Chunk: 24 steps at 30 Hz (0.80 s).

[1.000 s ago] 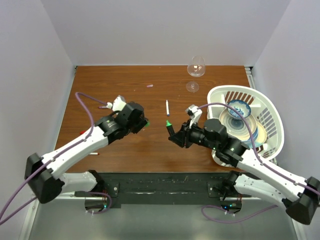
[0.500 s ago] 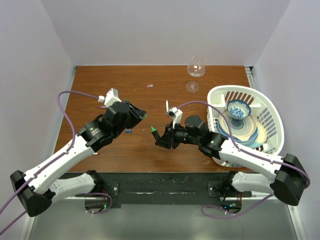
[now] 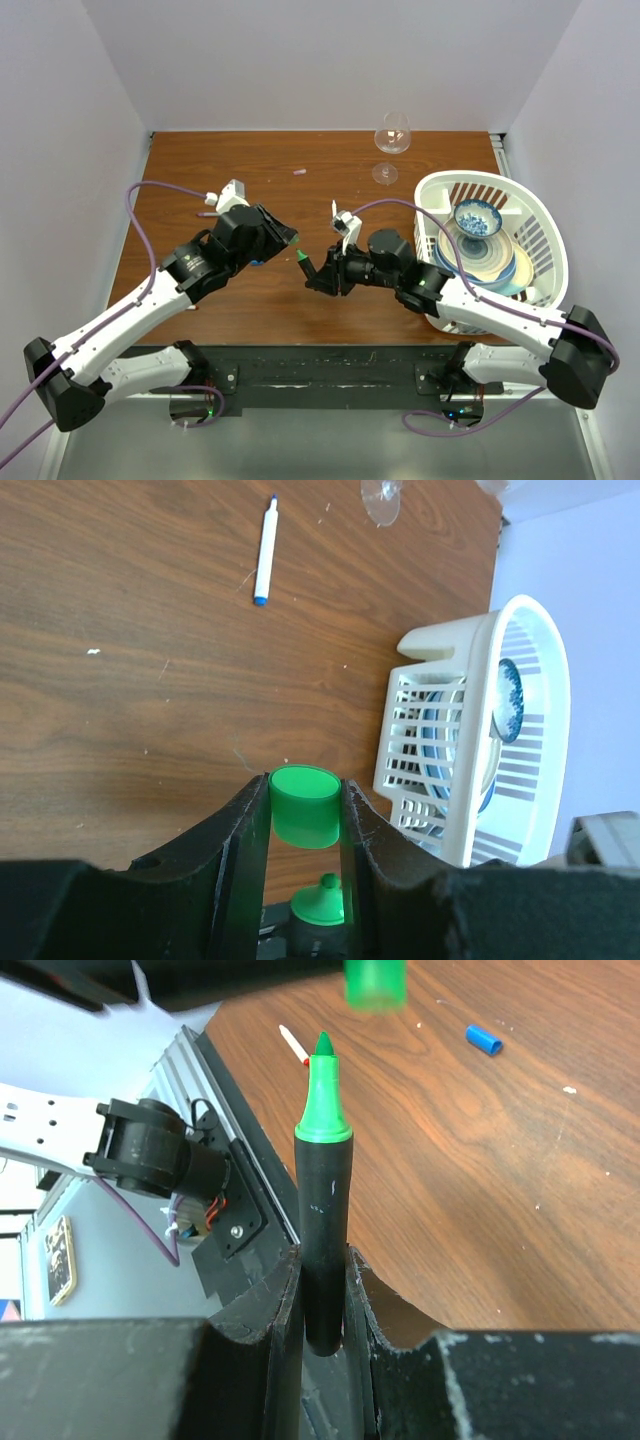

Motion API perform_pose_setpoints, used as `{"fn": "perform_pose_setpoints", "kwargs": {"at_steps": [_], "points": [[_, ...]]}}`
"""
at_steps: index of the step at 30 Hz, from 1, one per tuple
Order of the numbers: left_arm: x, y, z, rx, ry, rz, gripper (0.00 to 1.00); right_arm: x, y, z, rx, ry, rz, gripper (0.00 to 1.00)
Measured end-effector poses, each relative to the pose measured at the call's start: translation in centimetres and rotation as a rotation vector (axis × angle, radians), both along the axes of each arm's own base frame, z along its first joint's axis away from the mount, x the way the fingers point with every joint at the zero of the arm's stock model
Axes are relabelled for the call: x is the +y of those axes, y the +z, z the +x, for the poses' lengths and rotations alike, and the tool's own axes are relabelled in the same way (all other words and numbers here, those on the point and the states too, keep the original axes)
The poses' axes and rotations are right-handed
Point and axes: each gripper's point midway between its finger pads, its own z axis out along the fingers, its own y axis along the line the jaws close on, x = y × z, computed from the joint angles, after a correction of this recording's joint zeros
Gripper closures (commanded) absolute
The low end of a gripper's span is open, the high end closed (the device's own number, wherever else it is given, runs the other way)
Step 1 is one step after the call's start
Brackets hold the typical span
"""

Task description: Insert the pens into the pen caps

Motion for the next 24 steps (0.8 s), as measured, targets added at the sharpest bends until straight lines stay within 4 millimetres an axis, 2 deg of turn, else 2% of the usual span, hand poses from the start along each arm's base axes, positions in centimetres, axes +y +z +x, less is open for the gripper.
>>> {"fn": "perform_pose_setpoints", "kwargs": {"at_steps": [4,12,18,24], "points": [[-0.3,-0.9,-0.4,0.026,-0.022,0.003,1.00,0.4,0.7,0.6,-0.012,-0.014,0.006,1.00],[-0.1,-1.6,-0.6,0.043,-0.019,0.014,1.00,0.6,-0.1,0.9,0.000,-0.017,-0.033,1.00],[0.7,-1.5,-0.8,0.050,0.002,0.034,1.00,0.5,0.2,0.8,-0.005,-0.017,-0.025,1.00],[1.3,-0.3,-0.7,0.036,0.026,0.037,1.00,0.6,-0.1,0.6,0.004,-0.012,-0.017,1.00]]}}
